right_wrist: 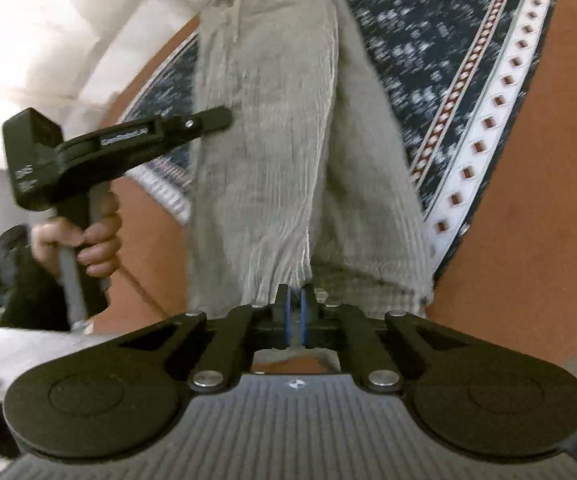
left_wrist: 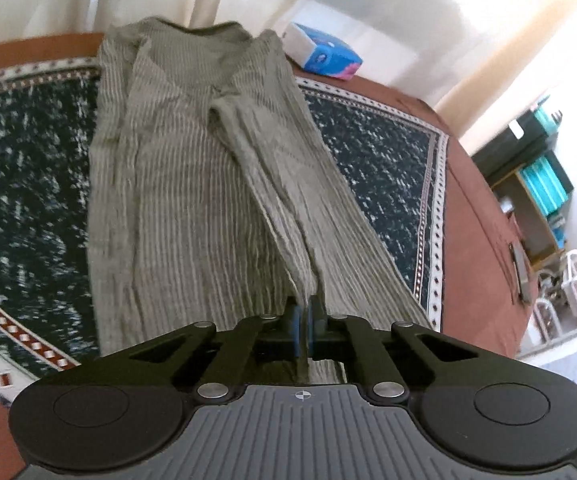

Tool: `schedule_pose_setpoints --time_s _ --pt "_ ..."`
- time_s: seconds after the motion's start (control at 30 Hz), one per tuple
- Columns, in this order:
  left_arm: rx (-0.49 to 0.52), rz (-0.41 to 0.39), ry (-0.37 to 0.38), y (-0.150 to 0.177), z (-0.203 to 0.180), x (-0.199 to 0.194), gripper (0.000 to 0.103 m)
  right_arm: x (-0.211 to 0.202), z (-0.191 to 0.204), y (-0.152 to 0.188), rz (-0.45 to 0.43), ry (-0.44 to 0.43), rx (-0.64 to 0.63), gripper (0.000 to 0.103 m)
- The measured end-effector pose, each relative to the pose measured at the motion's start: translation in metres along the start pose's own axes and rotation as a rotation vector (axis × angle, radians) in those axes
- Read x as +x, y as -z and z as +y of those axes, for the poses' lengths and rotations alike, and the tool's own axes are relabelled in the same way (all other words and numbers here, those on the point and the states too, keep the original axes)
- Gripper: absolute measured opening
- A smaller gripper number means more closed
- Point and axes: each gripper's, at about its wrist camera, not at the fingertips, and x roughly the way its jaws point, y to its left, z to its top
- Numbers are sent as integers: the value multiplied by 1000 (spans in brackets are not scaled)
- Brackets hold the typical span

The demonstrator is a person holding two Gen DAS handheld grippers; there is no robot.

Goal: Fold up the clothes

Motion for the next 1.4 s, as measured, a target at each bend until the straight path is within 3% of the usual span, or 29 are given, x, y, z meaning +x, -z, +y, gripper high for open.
schedule_pose_setpoints --time_s 0.2,0.3,0.33,0.37,0.43,0.5,0.57,0.6,0.77,0.9,1.0,1.17,1.4 --pt "48 58 -70 14 0 17 1 20 -9 1 49 105 -38 5" --pt "41 65 -91 23 6 25 15 32 -16 5 64 136 -32 5" --pt "30 62 -88 23 7 26 15 36 -17 6 68 145 -30 6" --pt "18 55 -82 23 9 27 22 40 -19 6 72 153 -28 11" --pt "4 53 -68 20 10 24 26 40 -21 2 87 161 -15 20" --pt "-6 26 -54 15 10 12 30 36 -19 -3 100 167 -16 25" --pt "10 -50 -73 4 8 -4 46 16 -7 -15 77 168 -59 25" --pt "16 -94 -83 -5 8 -11 48 4 1 -23 53 167 -92 26" --pt "50 -250 -135 -59 9 -19 54 -53 44 -102 -126 160 -278 39" --pt "78 -248 -182 -89 11 4 58 -64 58 -184 -238 153 -389 44" --pt "79 -223 -204 -102 15 26 60 -44 56 -246 -267 136 -442 50" --pt "90 -184 -225 -116 20 54 60 3 36 -331 -284 115 -442 51" --pt "87 -150 -214 -118 24 71 60 54 25 -387 -285 82 -425 51"
